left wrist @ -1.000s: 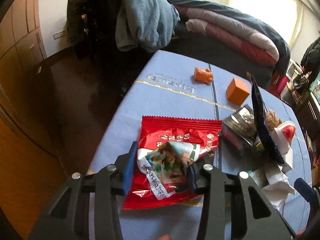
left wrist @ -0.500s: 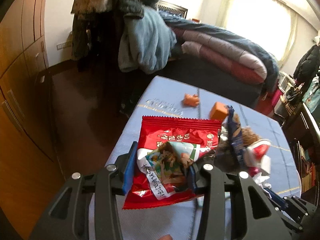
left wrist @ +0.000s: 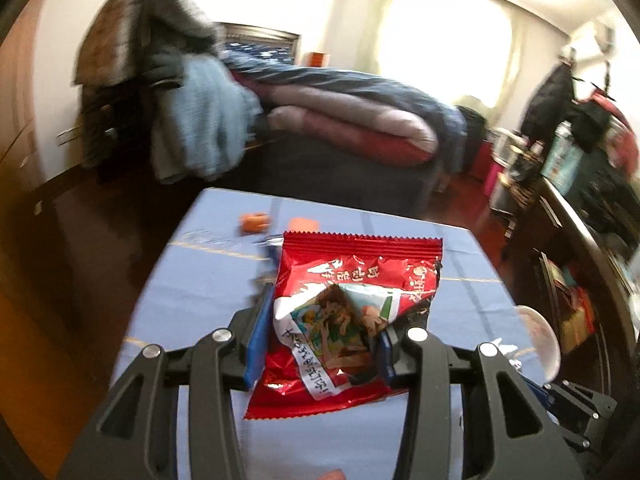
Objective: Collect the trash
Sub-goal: 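Carry both items to the wastebasket and open both tools to drop them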
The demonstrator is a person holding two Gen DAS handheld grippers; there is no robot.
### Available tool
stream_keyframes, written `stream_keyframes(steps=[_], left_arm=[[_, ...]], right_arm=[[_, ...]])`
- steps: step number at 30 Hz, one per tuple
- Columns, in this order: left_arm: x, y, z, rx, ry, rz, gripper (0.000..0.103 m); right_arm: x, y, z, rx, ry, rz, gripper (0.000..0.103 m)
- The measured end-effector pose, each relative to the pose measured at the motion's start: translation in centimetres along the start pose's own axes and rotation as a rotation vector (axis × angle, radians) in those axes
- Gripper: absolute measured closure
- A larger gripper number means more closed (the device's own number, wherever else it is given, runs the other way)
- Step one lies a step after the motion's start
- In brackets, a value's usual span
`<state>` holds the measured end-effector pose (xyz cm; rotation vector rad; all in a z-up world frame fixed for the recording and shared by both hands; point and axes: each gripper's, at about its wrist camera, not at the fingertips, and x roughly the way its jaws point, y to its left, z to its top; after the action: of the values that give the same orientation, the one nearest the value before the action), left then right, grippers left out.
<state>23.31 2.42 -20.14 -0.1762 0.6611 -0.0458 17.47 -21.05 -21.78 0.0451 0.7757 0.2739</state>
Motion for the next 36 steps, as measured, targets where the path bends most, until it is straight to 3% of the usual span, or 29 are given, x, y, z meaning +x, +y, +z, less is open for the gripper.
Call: stream_keyframes(steps=[8, 23, 36], left_arm=[[1.5, -9.8, 0.3, 0.114, 0.008, -0.147, 0.059], [9.2, -28.5, -1.3, 0.373, 0.108, -0.368, 0.059], [16.7, -38.4, -4.1, 0.473, 0.231, -0.471, 0.059]], right_arm=[[-3.2, -7.6, -0.3, 0.109, -0.065, -0.12, 0.09], [-5.6, -23.4, -2.0, 0.343, -0.124, -0.377, 0.088], [-3.0, -32.3, -3.9, 0.494, -0.076, -0.424, 0.088]])
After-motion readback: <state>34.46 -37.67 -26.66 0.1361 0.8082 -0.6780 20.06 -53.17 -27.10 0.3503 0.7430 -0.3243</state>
